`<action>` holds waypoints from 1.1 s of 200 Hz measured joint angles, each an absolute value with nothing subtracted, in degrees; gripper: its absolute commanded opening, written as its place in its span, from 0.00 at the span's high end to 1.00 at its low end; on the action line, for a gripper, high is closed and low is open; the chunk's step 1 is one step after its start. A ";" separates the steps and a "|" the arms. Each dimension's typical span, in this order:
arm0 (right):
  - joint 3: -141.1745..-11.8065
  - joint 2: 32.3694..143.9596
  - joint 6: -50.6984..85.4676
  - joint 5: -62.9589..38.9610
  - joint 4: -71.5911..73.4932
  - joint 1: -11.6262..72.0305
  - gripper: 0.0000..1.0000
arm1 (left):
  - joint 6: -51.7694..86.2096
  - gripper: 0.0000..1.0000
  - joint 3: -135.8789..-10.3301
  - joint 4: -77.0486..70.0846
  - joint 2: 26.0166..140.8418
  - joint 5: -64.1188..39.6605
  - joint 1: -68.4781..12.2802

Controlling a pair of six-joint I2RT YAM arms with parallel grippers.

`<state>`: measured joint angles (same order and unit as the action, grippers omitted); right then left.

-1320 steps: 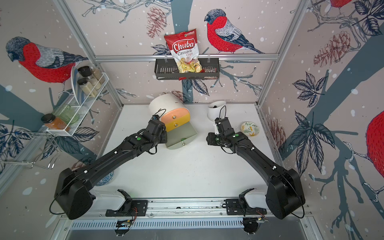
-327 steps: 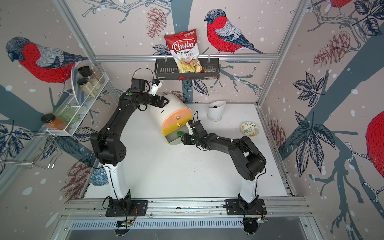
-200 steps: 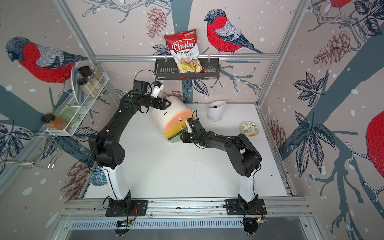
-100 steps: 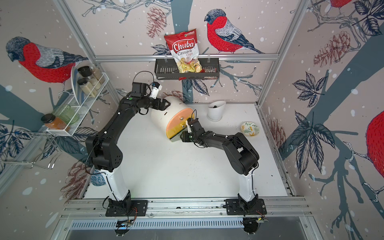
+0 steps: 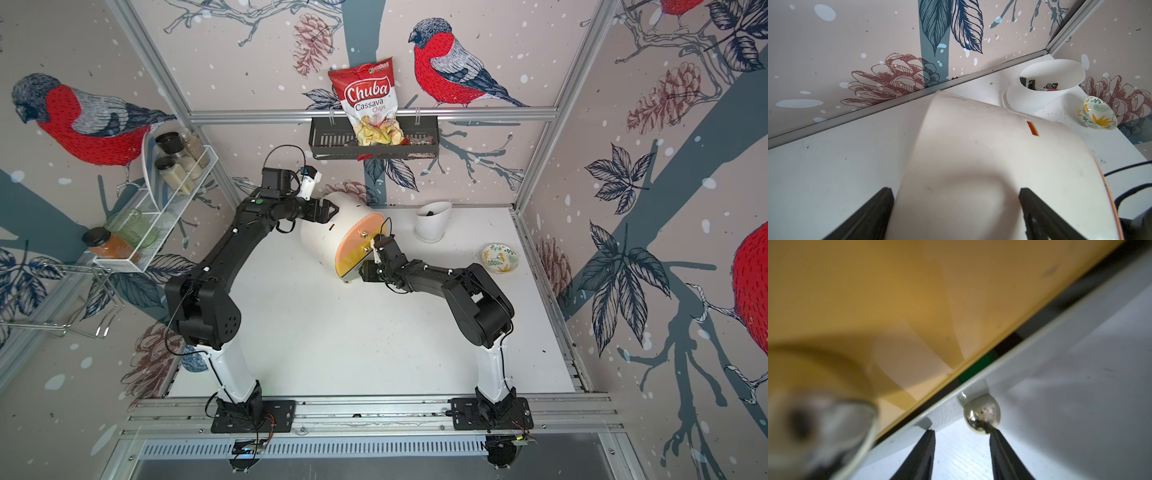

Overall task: Put the paint cans in the drawer according to color
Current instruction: Close the drawer in the storage box.

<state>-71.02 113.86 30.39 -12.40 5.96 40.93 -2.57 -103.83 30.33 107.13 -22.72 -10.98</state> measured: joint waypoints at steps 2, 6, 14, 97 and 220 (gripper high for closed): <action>-71.02 113.89 30.48 -12.43 6.02 40.97 0.51 | -2.42 0.03 -103.81 30.28 107.13 -22.55 -10.98; -71.09 113.95 31.22 -12.43 6.26 41.06 0.51 | -2.07 0.03 -103.79 30.26 107.13 -22.37 -10.98; -71.22 114.06 31.51 -12.43 6.61 41.23 0.51 | -1.52 0.03 -103.70 30.09 107.13 -21.98 -10.98; -72.95 115.63 33.36 -13.45 9.21 42.37 0.51 | 3.05 0.03 -103.42 26.04 107.50 -20.84 -9.96; -58.74 90.28 29.85 -8.95 8.36 42.15 0.40 | 7.57 0.03 -70.83 9.17 74.22 -9.37 -9.82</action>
<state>-58.74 90.28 29.85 -8.95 8.36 42.15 7.57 -70.83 9.17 74.22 -9.37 -9.82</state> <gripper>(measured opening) 0.569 0.965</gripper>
